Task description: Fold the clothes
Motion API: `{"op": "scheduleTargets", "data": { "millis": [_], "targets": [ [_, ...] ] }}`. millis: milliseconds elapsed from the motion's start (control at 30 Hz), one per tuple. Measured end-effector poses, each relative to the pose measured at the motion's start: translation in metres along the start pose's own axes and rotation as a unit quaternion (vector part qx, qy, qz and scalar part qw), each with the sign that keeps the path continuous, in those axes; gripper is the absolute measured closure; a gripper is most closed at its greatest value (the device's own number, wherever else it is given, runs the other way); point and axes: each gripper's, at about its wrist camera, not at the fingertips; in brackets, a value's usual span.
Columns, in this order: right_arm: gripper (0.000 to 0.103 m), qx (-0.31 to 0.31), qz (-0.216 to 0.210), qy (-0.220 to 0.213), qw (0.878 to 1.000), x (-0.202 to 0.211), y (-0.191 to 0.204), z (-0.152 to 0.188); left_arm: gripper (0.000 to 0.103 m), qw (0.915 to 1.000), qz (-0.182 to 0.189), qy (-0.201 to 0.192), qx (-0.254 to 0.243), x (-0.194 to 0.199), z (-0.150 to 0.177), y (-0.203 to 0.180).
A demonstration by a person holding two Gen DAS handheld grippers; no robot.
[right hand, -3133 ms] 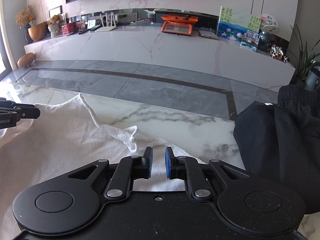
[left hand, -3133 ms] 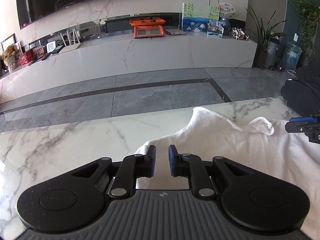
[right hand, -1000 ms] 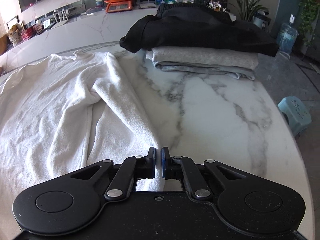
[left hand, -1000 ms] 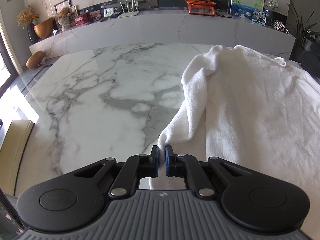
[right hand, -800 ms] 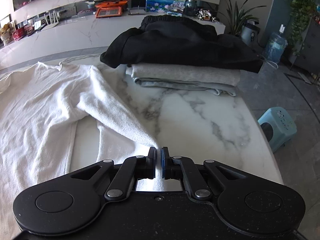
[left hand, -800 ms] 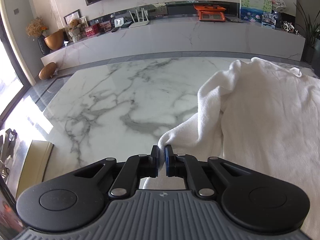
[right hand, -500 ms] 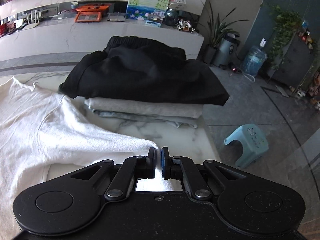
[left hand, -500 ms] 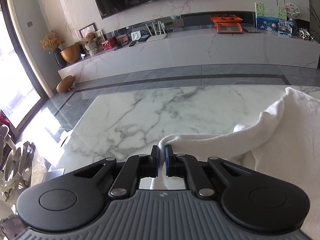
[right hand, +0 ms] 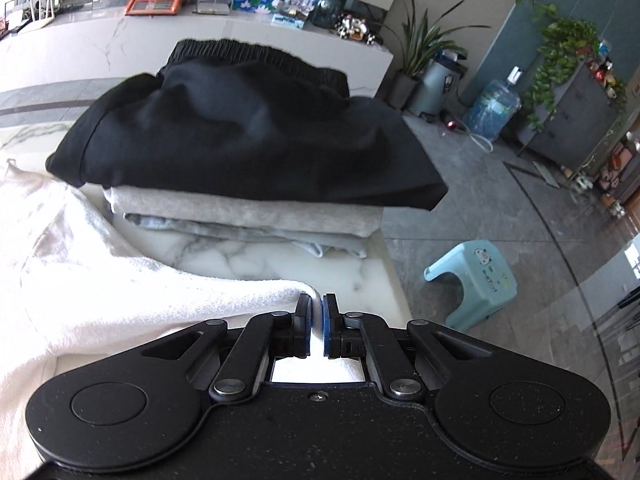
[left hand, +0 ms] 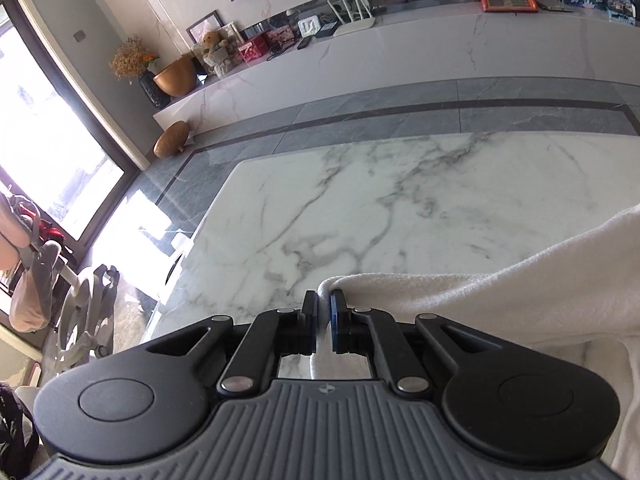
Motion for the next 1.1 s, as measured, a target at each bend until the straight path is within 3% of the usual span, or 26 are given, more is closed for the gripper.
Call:
{"op": "scheduleTargets", "data": {
  "millis": [67,167,233,367,533,733,967,1000,1100],
  "targets": [
    [0.099,0.002,-0.008,0.015,1.000,-0.004,0.002,0.002,0.096,0.9999,0.005,0.014,-0.003,-0.005,0.001,-0.001],
    [0.095,-0.014,-0.017,0.008,1.000,0.001,0.000,0.001,0.086,0.9999,0.010,0.004,0.000,0.000,0.000,-0.003],
    [0.087,-0.029,-0.030,-0.002,0.999,0.009,-0.001,-0.002,0.076,0.9998,0.016,-0.010,0.008,0.009,-0.004,-0.003],
    [0.087,-0.005,-0.064,-0.038,0.997,0.031,0.016,-0.010,0.071,0.9973,0.045,-0.057,0.009,0.030,-0.023,-0.012],
    [0.076,0.035,-0.138,-0.046,0.989,0.049,0.058,-0.019,0.055,0.9828,0.133,-0.118,-0.050,0.054,-0.049,-0.054],
    [0.074,0.081,-0.193,-0.012,0.978,0.035,0.119,-0.021,0.054,0.9666,0.192,-0.127,-0.113,0.055,-0.070,-0.119],
    [0.074,0.093,-0.190,0.027,0.977,-0.005,0.153,-0.023,0.054,0.9652,0.204,-0.108,-0.122,0.026,-0.074,-0.149],
    [0.075,0.090,-0.189,0.031,0.977,-0.010,0.154,-0.023,0.056,0.9650,0.210,-0.106,-0.115,0.022,-0.072,-0.149],
    [0.076,0.084,-0.189,0.045,0.977,-0.020,0.158,-0.021,0.084,0.9600,0.235,-0.106,-0.109,0.015,-0.066,-0.147]
  ]
}}
Point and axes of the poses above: each gripper's, at about its wrist camera, not at the fingertips, and x roughly against the way its jaws point, y to its left, z to its underside, and after that the axes turned 13 degrees about -x, right-handed
